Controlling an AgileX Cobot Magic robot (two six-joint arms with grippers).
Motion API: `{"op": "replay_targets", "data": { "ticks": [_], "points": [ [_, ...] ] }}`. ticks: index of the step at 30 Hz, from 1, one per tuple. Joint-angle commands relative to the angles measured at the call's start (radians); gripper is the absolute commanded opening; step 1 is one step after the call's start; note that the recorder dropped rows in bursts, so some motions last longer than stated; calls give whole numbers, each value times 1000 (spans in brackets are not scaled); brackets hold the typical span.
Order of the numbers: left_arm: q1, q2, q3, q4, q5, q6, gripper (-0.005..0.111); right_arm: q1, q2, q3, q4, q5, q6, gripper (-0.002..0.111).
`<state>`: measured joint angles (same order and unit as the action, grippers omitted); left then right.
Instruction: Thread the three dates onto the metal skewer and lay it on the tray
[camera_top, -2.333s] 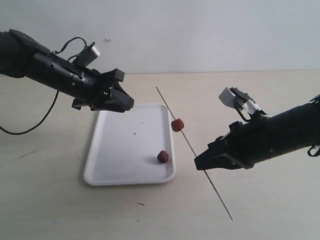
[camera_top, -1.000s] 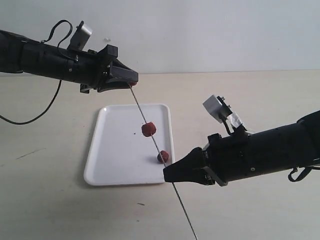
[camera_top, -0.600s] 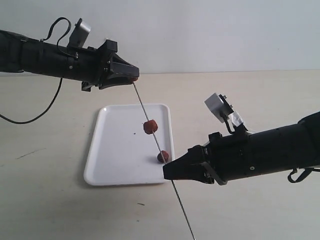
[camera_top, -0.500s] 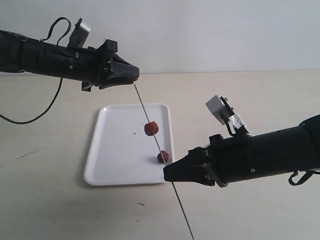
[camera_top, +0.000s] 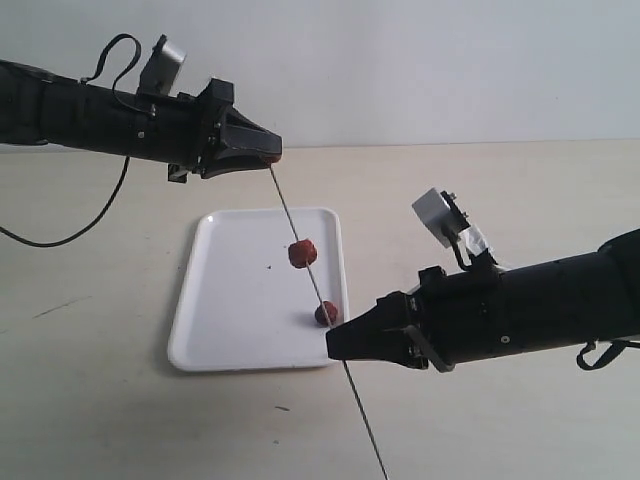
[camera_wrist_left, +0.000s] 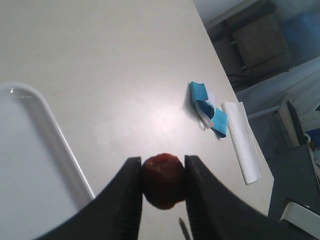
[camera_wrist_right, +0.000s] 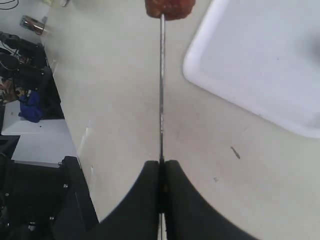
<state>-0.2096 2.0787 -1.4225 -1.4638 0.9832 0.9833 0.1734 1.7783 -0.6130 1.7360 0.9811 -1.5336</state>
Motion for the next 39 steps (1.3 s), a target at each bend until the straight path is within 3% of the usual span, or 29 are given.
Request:
{"op": "replay_targets", "data": {
  "ticks": [1, 39],
  "points": [
    [2, -9, 0, -14, 13, 7, 28, 2, -8, -2, 8, -1, -7, 0],
    [2, -9, 0, 5, 21, 11, 28, 2, -6, -65, 8, -64, 20, 0]
  ]
}}
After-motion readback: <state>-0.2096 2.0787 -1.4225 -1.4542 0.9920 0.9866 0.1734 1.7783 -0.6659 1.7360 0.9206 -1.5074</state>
